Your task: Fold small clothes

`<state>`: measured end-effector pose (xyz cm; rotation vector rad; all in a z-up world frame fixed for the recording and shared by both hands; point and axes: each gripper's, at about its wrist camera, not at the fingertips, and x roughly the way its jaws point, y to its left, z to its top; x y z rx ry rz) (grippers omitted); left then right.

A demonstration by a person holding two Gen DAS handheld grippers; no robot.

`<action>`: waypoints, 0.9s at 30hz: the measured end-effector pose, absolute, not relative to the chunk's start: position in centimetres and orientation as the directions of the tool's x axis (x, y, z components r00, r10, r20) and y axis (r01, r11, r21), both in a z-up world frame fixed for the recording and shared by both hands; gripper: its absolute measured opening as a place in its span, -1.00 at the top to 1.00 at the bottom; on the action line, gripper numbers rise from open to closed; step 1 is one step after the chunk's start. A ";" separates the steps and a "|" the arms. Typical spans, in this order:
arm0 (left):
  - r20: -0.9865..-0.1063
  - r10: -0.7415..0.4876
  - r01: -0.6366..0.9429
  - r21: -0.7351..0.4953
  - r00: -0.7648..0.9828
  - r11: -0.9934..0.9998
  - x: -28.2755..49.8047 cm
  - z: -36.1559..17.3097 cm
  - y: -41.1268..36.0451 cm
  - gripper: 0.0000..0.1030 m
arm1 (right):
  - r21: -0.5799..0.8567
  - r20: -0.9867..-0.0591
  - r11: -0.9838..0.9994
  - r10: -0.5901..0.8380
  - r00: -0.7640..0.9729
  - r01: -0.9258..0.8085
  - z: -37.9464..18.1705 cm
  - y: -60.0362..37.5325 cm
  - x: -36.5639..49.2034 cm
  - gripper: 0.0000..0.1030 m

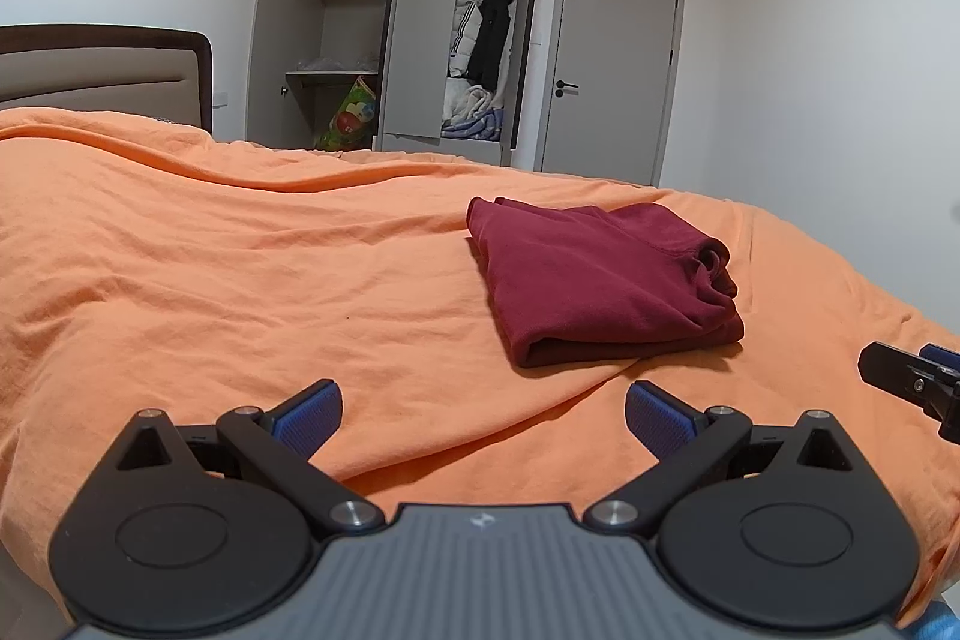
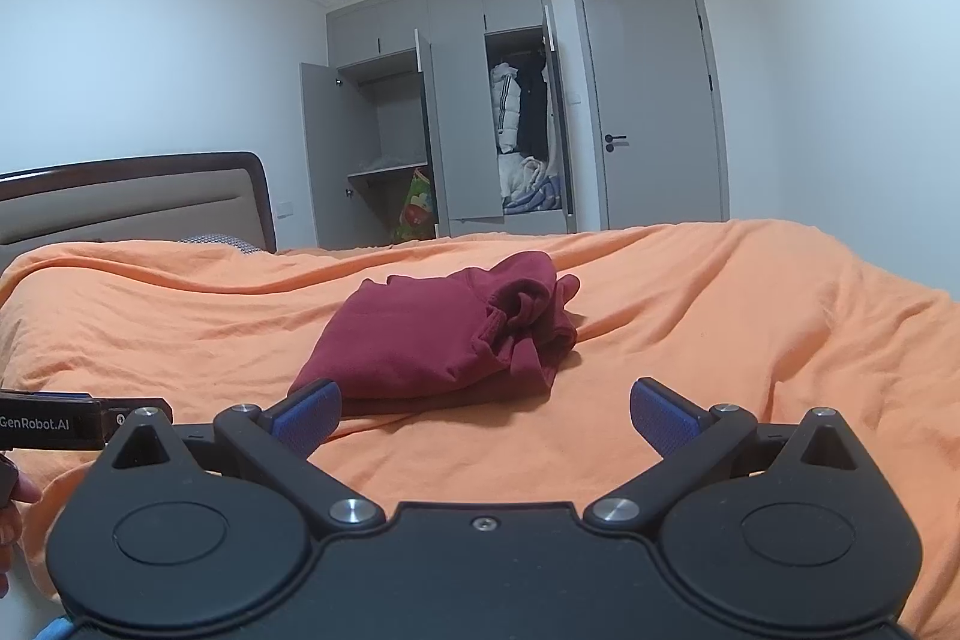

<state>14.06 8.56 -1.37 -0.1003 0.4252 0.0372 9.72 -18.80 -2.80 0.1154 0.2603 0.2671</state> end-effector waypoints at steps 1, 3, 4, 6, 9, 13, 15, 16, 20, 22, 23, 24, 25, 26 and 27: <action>-0.415 0.015 -0.057 -0.089 0.910 0.994 14.1 -1.4 8.6 -0.99 | 0.147 -0.239 0.958 0.275 0.931 -0.246 -2.8 -18.8 9.7 -0.99; -0.418 0.014 -0.056 -0.089 0.908 0.994 14.2 -1.5 8.6 -0.99 | 0.148 -0.242 0.958 0.277 0.930 -0.247 -2.8 -18.8 9.8 -0.99; -0.420 0.014 -0.056 -0.090 0.907 0.994 14.2 -1.5 8.6 -0.99 | 0.148 -0.243 0.958 0.277 0.930 -0.247 -2.8 -18.8 9.9 -0.99; -0.426 0.016 -0.060 -0.091 0.904 0.994 14.3 -1.6 8.5 -0.99 | 0.149 -0.244 0.958 0.277 0.929 -0.246 -2.9 -18.9 10.0 -0.99; -0.434 0.017 -0.062 -0.092 0.901 0.994 14.4 -1.7 8.5 -0.99 | 0.151 -0.246 0.958 0.277 0.929 -0.246 -2.9 -18.9 10.0 -0.99; -0.435 0.017 -0.061 -0.087 0.900 0.994 14.5 -1.8 8.4 -0.99 | 0.153 -0.247 0.958 0.275 0.929 -0.243 -2.9 -19.0 10.1 -0.99; -0.435 0.018 -0.060 -0.084 0.900 0.995 14.5 -1.8 8.4 -0.99 | 0.153 -0.247 0.958 0.275 0.929 -0.243 -3.0 -19.0 10.1 -0.99; -0.435 0.018 -0.060 -0.083 0.900 0.995 14.5 -1.8 8.4 -0.99 | 0.152 -0.247 0.958 0.276 0.929 -0.244 -3.0 -19.0 10.1 -0.99; -0.435 0.018 -0.060 -0.083 0.900 0.995 14.5 -1.8 8.4 -0.99 | 0.152 -0.247 0.958 0.276 0.929 -0.244 -3.0 -19.0 10.1 -0.99; -0.436 0.018 -0.060 -0.082 0.900 0.995 14.5 -1.8 8.3 -0.99 | 0.152 -0.246 0.958 0.276 0.929 -0.244 -3.0 -19.0 10.1 -0.99; -0.436 0.019 -0.060 -0.082 0.900 0.995 14.5 -1.8 8.3 -0.99 | 0.152 -0.247 0.958 0.275 0.929 -0.244 -3.0 -19.0 10.1 -0.99; -0.435 0.018 -0.060 -0.082 0.900 0.995 14.5 -1.8 8.3 -0.99 | 0.152 -0.247 0.958 0.275 0.929 -0.244 -3.0 -19.0 10.1 -0.99; -0.436 0.018 -0.059 -0.082 0.900 0.995 14.5 -1.8 8.3 -0.99 | 0.152 -0.247 0.958 0.276 0.929 -0.244 -3.0 -19.0 10.1 -0.99; -0.436 0.018 -0.059 -0.080 0.900 0.995 14.5 -1.8 8.3 -0.99 | 0.152 -0.247 0.958 0.275 0.929 -0.243 -3.0 -19.0 10.1 -0.99; -0.436 0.019 -0.059 -0.079 0.900 0.995 14.5 -1.8 8.3 -0.99 | 0.153 -0.247 0.958 0.275 0.929 -0.243 -3.0 -19.0 10.1 -0.99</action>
